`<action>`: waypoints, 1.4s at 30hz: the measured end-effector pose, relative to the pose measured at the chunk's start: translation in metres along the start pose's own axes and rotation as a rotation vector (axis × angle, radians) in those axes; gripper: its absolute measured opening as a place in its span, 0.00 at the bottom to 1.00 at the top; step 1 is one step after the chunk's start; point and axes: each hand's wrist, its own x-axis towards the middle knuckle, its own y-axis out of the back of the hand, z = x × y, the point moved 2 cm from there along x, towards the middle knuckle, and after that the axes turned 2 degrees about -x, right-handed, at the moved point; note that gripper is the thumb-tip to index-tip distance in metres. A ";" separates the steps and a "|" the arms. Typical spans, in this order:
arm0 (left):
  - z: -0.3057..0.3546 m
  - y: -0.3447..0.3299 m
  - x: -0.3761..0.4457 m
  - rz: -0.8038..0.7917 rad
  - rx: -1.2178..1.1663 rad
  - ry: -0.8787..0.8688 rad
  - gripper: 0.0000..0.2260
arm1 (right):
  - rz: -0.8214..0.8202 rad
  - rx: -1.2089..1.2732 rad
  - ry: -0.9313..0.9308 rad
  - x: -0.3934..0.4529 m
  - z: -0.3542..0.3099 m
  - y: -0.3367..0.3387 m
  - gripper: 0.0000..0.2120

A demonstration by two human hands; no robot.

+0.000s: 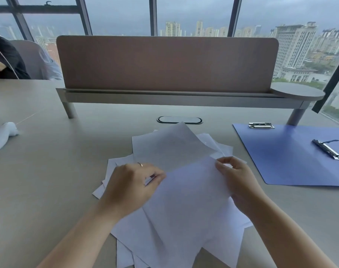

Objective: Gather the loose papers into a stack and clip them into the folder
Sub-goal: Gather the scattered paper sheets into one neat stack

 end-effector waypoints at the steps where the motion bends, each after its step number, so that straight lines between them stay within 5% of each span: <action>1: 0.002 -0.003 -0.001 -0.056 -0.030 -0.021 0.06 | -0.035 0.016 -0.024 -0.002 0.000 -0.002 0.07; 6: 0.013 -0.012 -0.007 -0.307 -0.127 -0.030 0.07 | -0.196 0.051 -0.106 -0.010 -0.006 -0.001 0.11; 10: 0.025 -0.008 -0.009 -0.401 -0.148 -0.053 0.13 | -0.281 0.026 -0.193 -0.006 -0.005 0.008 0.23; 14: 0.029 -0.008 -0.010 -0.476 -0.199 -0.013 0.19 | -0.375 -0.182 -0.130 -0.005 0.001 0.010 0.10; 18: 0.010 -0.009 -0.004 -0.214 -0.179 0.190 0.19 | -0.385 -0.220 0.001 -0.003 0.002 0.010 0.12; 22: -0.010 0.003 0.006 0.193 -0.221 0.612 0.22 | -0.295 0.003 0.075 0.002 -0.003 0.013 0.12; 25: -0.022 0.011 0.010 0.228 -0.484 0.927 0.26 | -0.272 0.143 0.079 0.005 -0.003 0.013 0.11; 29: -0.022 0.004 0.009 0.155 -1.030 1.124 0.13 | -0.348 0.117 0.114 -0.001 -0.002 0.006 0.12; 34: -0.037 0.005 0.007 0.258 -1.083 1.183 0.12 | -0.222 0.065 0.134 0.000 -0.003 0.005 0.09; 38: -0.050 0.009 0.008 0.326 -1.359 1.196 0.13 | 0.013 -0.416 0.310 0.008 0.002 0.010 0.11; 42: -0.053 0.008 0.010 0.420 -1.568 1.199 0.09 | -0.091 -0.985 0.249 0.000 0.009 0.004 0.47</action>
